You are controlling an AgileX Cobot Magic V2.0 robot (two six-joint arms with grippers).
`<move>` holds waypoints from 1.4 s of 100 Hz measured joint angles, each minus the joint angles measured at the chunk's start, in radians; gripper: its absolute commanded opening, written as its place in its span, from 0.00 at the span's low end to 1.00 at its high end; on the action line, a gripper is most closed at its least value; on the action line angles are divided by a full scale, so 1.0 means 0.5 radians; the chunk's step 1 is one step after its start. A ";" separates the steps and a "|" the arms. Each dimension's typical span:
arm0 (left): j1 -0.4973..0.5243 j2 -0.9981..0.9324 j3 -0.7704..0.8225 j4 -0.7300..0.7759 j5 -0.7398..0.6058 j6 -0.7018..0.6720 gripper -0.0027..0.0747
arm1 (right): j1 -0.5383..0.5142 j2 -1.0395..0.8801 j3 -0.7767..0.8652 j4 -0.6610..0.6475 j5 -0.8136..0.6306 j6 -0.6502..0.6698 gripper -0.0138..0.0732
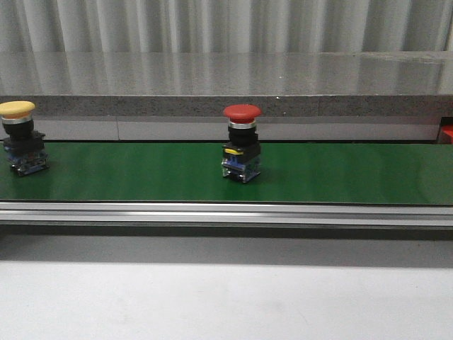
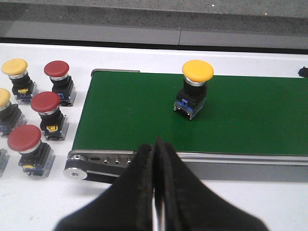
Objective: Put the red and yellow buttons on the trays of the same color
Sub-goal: 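Lower the right gripper onto the red button at the belt's far end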
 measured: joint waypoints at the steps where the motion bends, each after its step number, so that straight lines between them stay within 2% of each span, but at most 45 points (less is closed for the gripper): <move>1: 0.000 0.000 0.000 0.000 0.000 0.000 0.01 | 0.000 0.023 -0.021 0.015 0.042 0.000 0.08; 28: 0.000 0.000 0.000 0.000 -0.003 0.000 0.01 | 0.000 0.605 -0.783 0.146 0.970 0.000 0.08; 42: 0.000 0.000 0.000 0.000 -0.003 0.000 0.01 | 0.000 0.834 -0.939 0.162 1.047 0.000 0.08; 49: 0.000 0.000 0.000 0.000 -0.003 0.000 0.01 | 0.000 0.921 -0.947 0.171 1.047 0.000 0.12; 54: 0.000 0.000 0.000 0.000 -0.003 0.000 0.01 | 0.000 0.982 -0.947 0.176 1.048 0.000 0.20; 61: 0.000 0.000 0.000 0.000 -0.003 0.000 0.01 | 0.000 1.046 -0.947 0.196 1.062 0.000 0.38; 65: 0.000 0.000 0.000 0.000 -0.003 0.000 0.01 | 0.000 1.072 -0.947 0.216 1.070 -0.004 0.55; 68: 0.000 0.000 0.000 0.000 -0.003 0.000 0.01 | 0.000 1.095 -0.947 0.232 1.078 -0.009 0.63; 69: 0.000 0.000 0.000 0.000 -0.003 0.000 0.01 | 0.000 1.099 -0.947 0.241 1.078 -0.013 0.70; 80: 0.000 0.000 0.000 0.000 -0.003 0.000 0.01 | 0.000 1.141 -0.947 0.303 1.066 -0.038 0.92; 96: 0.000 0.000 0.000 0.000 -0.003 0.000 0.01 | 0.000 1.251 -0.967 0.415 0.998 -0.184 0.90; 116: 0.000 0.000 0.000 0.000 -0.003 0.000 0.01 | 0.017 1.551 -1.048 0.768 0.951 -0.575 0.90; 140: 0.000 0.000 0.000 0.000 -0.003 0.000 0.01 | 0.226 2.023 -1.187 0.898 0.799 -0.820 0.90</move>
